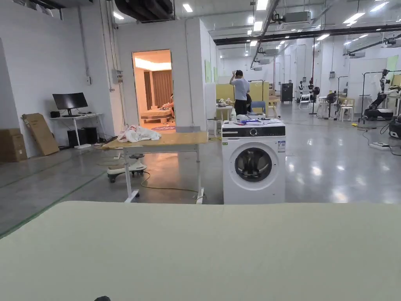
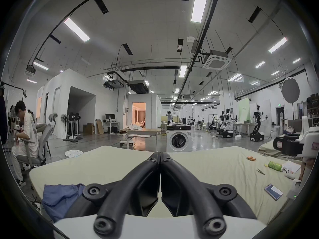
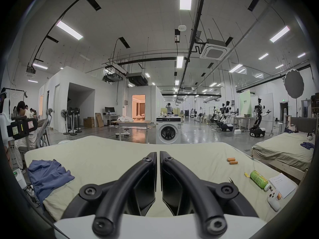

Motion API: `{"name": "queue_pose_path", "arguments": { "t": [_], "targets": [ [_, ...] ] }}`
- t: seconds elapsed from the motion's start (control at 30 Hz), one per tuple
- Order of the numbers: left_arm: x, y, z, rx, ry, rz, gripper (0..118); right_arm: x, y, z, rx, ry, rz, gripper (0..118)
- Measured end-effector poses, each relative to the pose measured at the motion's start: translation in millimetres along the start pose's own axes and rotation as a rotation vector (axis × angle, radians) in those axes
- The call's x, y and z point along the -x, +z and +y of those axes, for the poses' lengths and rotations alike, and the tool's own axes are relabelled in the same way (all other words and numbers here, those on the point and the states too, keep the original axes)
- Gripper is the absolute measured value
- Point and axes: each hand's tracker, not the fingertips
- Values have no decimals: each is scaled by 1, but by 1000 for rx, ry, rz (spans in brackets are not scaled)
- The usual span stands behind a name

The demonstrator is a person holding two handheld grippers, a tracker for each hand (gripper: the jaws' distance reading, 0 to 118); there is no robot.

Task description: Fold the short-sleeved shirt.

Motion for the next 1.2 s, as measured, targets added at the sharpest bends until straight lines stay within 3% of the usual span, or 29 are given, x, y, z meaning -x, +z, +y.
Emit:
{"name": "queue_pose_path", "arguments": {
  "t": [0.23, 0.97, 1.03, 1.13, 1.2],
  "targets": [
    [-2, 4, 3, -5, -62, -7, 0, -3, -1, 0, 7, -25, -10, 2],
    [3, 2, 4, 43, -88, 6, 0, -1, 3, 4, 3, 15, -14, 2],
    [2, 3, 5, 40, -129, 10, 0, 0, 2, 5, 2, 36, -13, 2],
    [-5, 1, 6, 16, -308, 12, 0, 1, 1, 11, 6, 96, 38, 2],
    [-10, 1, 1, -7, -499, -39, 0, 4, 1, 14, -2, 198, 79, 2]
  ]
}}
